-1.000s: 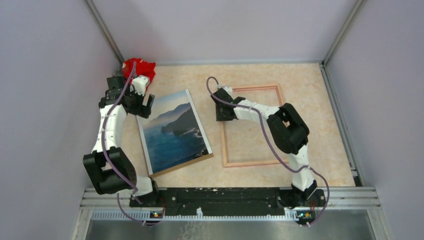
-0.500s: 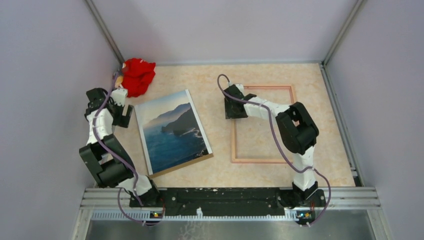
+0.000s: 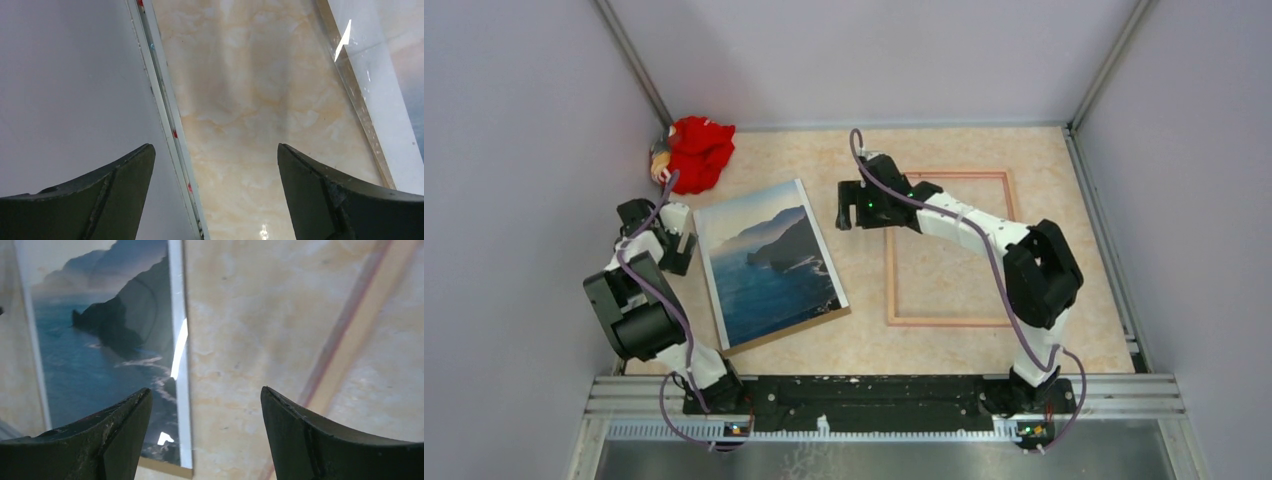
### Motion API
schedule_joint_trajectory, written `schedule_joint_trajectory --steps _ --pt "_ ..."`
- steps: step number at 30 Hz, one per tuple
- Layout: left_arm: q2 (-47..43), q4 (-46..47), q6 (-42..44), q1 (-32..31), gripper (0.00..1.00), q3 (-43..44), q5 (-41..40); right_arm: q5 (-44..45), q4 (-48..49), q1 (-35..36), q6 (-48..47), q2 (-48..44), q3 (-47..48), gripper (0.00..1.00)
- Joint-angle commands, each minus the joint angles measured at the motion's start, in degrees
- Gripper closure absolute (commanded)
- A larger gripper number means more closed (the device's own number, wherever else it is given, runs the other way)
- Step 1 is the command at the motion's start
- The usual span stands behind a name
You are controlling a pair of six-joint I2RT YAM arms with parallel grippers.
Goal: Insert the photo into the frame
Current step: Move the photo frame to the center of the board, then adjust the photo frame item at the center of the board.
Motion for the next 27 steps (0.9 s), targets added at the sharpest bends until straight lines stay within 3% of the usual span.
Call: schedule_joint_trajectory --steps 1,11,27 --pt "2.81 5.16 -3.68 -0.71 0.02 0.45 1.50 -10.55 6.32 1.89 2.90 0.80 -1.71 0.20" --pt "9.49 8.00 -10.79 -6.39 0.02 2.31 0.49 -15.27 11.26 3.90 7.77 3.79 -8.57 0.20" --pt "18.46 4.57 -15.78 -17.93 0.02 13.90 -4.55 -21.01 26.24 9.61 19.38 0.13 -28.26 0.20"
